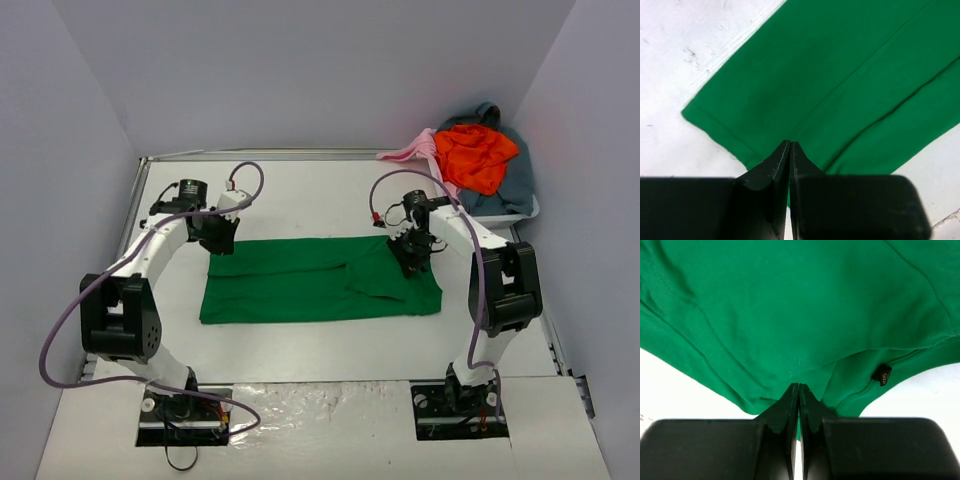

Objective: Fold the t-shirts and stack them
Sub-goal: Rotate the tshirt 90 degrees

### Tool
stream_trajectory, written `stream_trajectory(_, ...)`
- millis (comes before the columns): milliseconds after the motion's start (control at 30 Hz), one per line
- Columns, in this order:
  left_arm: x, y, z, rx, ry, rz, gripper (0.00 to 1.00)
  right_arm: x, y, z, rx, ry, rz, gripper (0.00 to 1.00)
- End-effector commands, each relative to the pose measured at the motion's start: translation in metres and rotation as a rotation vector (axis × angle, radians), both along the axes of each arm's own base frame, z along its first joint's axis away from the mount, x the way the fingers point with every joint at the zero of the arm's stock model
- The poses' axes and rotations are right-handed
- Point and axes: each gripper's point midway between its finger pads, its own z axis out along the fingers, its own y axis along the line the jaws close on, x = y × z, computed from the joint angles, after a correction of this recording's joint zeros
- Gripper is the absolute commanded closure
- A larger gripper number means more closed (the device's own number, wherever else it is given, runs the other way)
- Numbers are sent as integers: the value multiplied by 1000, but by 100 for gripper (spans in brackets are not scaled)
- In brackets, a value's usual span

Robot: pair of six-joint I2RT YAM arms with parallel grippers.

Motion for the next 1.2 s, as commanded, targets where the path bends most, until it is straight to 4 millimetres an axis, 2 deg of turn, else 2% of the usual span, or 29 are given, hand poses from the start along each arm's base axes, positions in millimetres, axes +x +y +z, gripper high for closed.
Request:
stream_trajectory(0, 15, -10, 1, -32, -28, -41, 98, -1, -7, 7, -49, -22, -27, 100)
stream_trajectory(133, 19, -13, -15, -38, 14, -44, 98, -4, -10, 0, -65, 0, -36, 100)
stream_trajectory(200, 19, -13, -15, -38, 13, -44, 98, -5, -12, -3, -71, 9, -34, 100)
stream_trajectory(300, 18, -11, -8, -31, -5, -41, 98, -5, -16, -18, -86, 55, -36, 100)
stream_trajectory(467, 14, -6, 20, -18, -75, -32, 98, 4, -14, -35, -92, 99, -28, 100)
stream_trajectory(633, 10, 9, 53, 18, -165, 28, 98, 13, -13, -52, -100, 137, -17, 100)
stream_trajectory(700, 6, 17, 59, 43, -173, 48, 98, 21, -12, -57, -106, 137, -15, 100)
stream_trajectory(767, 3, 32, 70, 78, -207, 87, 98, 29, -12, -58, -112, 130, -15, 100)
stream_trajectory(900, -5, 64, 92, 92, -254, 186, 98, 56, -8, -64, -116, 110, -13, 100)
stream_trajectory(967, -8, 77, 96, 104, -257, 221, 98, 65, -5, -73, -117, 123, -8, 100)
stream_trajectory(1000, -10, 81, 99, 112, -268, 232, 98, 80, -1, -68, -109, 97, -6, 100)
stream_trajectory(1033, -12, 89, 100, 131, -271, 259, 98, 87, 0, -70, -109, 91, -2, 100)
stream_trajectory(1067, -13, 91, 101, 135, -272, 267, 98, 91, 0, -80, -113, 109, 1, 100)
stream_trajectory(1100, -16, 94, 103, 139, -278, 278, 98, 107, 4, -74, -105, 79, 4, 100)
stream_trajectory(1133, -16, 96, 103, 145, -280, 289, 98, 114, 6, -75, -102, 71, 7, 100)
stream_trajectory(1167, -17, 100, 103, 158, -286, 305, 97, 117, 7, -86, -105, 91, 12, 100)
